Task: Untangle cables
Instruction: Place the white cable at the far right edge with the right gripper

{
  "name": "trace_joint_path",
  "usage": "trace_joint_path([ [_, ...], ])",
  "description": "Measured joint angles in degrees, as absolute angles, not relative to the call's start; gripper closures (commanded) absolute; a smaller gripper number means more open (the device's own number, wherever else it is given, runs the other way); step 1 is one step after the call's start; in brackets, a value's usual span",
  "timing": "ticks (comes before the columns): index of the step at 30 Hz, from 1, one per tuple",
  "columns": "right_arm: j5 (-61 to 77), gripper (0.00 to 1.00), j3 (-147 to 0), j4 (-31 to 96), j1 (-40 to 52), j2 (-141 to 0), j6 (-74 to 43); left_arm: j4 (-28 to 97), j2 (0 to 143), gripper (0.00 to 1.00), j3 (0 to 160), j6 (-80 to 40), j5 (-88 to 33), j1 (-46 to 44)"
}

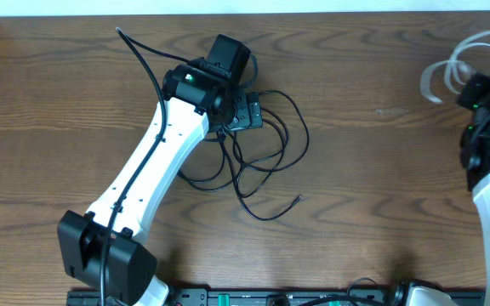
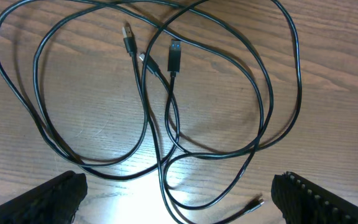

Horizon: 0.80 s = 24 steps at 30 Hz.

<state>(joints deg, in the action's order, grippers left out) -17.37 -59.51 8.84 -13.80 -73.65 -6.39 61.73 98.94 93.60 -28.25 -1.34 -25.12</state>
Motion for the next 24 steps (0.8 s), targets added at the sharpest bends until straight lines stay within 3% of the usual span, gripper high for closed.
trace_joint_path([
  [2, -17.85, 0.99, -59.51, 9.37, -16.08, -73.73, -6.17, 61.73, 98.94, 0.00, 93.60, -28.25, -1.34, -25.12],
  [3, -17.91, 0.91, -59.51, 9.65, -17.02, -73.78, -6.02, 61.73, 98.94, 0.00, 93.60, -28.25, -1.34, -25.12],
  [6, -18.11, 0.18, -59.51, 10.98, -19.46, -74.65, -5.80, 61.73, 98.94, 0.00, 93.60, -28.23, -1.34, -25.12],
  [7, -18.17, 0.01, -59.51, 11.40, -19.88, -75.11, -5.76, 61.73, 98.94, 0.00, 93.60, -28.25, -1.34, -25.12],
  [16, -12.05, 0.01, -59.51, 13.26, -20.23, -76.99, -5.43, 61.71, 98.94, 0.00, 93.60, -28.23, -1.34, -25.12],
  [19, -5.74, 0.10, -59.51, 14.55, -20.23, -77.17, -5.69, 61.73, 98.94, 0.00, 93.60, -28.25, -1.34, -25.12],
  [22, 2.94, 0.26, -59.51, 17.06, -20.16, -77.54, -7.22, 61.73, 98.94, 0.00, 93.60, -28.25, -1.34, -25.12],
  [24, 8.56, 0.28, -59.51, 19.38, -19.97, -77.58, -8.99, 61.73, 98.94, 0.00, 93.60, -28.25, -1.34, -25.12],
])
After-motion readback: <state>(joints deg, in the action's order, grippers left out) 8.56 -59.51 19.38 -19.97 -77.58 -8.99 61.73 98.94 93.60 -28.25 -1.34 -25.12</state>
